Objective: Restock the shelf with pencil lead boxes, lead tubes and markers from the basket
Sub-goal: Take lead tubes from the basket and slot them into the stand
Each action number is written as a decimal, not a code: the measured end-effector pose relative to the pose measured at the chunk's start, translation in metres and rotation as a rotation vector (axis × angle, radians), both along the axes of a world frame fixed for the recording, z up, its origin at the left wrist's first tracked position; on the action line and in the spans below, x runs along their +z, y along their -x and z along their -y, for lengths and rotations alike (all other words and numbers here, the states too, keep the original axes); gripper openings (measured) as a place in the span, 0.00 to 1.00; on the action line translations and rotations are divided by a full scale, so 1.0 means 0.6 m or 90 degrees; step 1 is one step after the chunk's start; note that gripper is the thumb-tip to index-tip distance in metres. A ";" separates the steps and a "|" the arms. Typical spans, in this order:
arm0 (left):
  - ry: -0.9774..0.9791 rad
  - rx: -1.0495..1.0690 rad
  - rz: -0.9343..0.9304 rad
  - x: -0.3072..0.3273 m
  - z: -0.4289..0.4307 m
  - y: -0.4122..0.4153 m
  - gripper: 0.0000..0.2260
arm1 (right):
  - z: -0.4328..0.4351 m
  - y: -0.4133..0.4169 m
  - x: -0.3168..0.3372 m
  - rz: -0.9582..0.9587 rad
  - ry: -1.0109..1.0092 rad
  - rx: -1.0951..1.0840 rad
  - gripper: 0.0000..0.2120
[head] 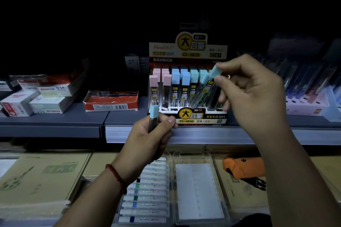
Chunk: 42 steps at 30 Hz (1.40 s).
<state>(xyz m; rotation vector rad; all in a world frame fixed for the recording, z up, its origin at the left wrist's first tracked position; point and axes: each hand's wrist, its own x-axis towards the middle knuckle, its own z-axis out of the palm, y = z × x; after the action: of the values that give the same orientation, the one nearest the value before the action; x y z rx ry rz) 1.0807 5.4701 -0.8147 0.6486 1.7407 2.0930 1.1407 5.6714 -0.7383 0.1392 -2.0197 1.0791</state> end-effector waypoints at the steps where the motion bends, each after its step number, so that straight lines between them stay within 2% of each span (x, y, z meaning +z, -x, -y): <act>1: 0.003 -0.001 -0.002 0.001 0.000 -0.001 0.10 | -0.003 -0.001 0.002 -0.001 -0.011 -0.009 0.06; 7: -0.024 -0.013 0.004 0.001 0.001 0.001 0.10 | -0.006 -0.004 0.006 0.011 -0.060 -0.025 0.06; 12: -0.152 -0.087 0.058 0.000 -0.001 0.005 0.15 | -0.003 -0.004 0.006 0.017 -0.022 0.000 0.06; 17: -0.143 -0.077 0.057 0.007 -0.008 -0.003 0.12 | -0.006 -0.003 0.001 0.028 -0.075 -0.023 0.05; 21: -0.060 -0.039 -0.004 0.020 -0.009 -0.013 0.12 | 0.000 0.002 -0.004 0.022 -0.199 -0.097 0.04; 27: -0.087 0.106 -0.134 0.043 -0.027 -0.018 0.12 | -0.002 0.006 -0.006 0.000 -0.210 -0.139 0.11; 32: -0.114 0.193 -0.177 0.051 -0.044 -0.010 0.11 | 0.018 0.002 0.004 -0.032 -0.176 -0.090 0.08; 35: -0.120 0.184 -0.219 0.058 -0.051 -0.010 0.10 | 0.031 0.000 0.007 0.022 -0.133 0.009 0.12; 38: -0.109 0.173 -0.278 0.062 -0.055 -0.010 0.11 | 0.037 0.004 0.005 0.065 -0.029 0.104 0.14; 40: -0.089 0.189 -0.295 0.058 -0.057 -0.005 0.11 | 0.038 0.007 0.005 0.039 0.045 0.133 0.12; 42: -0.017 0.231 -0.321 0.047 -0.057 0.002 0.10 | 0.035 0.009 0.007 -0.016 0.078 0.125 0.12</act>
<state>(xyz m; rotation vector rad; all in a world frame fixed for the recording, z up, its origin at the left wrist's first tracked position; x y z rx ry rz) 1.0798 5.5043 -0.7864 1.0009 2.2461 2.3348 1.1351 5.6503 -0.7343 0.2912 -1.9417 1.3146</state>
